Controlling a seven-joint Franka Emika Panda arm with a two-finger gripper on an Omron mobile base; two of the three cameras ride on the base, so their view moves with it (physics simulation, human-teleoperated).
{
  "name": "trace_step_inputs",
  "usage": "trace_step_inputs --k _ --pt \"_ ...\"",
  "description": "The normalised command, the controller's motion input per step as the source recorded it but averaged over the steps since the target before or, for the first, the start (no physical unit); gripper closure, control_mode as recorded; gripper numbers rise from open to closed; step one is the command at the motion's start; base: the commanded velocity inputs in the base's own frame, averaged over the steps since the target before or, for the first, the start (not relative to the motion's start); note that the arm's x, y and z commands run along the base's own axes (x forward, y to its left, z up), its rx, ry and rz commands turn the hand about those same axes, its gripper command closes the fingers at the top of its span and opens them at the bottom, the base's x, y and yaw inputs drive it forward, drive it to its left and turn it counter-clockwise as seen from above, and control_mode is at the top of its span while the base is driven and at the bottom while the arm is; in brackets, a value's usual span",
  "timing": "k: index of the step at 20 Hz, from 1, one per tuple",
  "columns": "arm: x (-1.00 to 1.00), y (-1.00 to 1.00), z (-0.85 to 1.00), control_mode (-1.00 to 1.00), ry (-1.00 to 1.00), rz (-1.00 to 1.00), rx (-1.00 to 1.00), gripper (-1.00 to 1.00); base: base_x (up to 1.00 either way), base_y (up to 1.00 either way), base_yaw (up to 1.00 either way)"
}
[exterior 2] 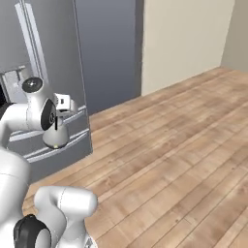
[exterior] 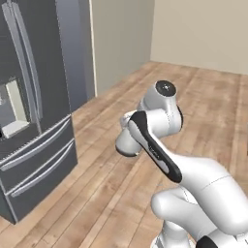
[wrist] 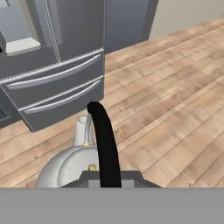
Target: The kettle is done boiling. Turn off the stove, then wait for 300 timesteps before moving the kettle to the dining table.
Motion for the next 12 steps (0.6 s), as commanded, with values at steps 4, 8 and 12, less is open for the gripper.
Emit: trace_step_inputs --k 4,8,12 --pt "0.0 0.0 0.0 1.0 0.0 0.0 0.0 1.0 0.04 0.0 -0.45" --pt "0.0 0.0 0.0 1.0 0.0 0.0 0.0 1.0 0.19 0.02 -0.41" --pt "0.0 0.0 0.0 1.0 0.0 0.0 0.0 1.0 0.41 0.09 -0.32"
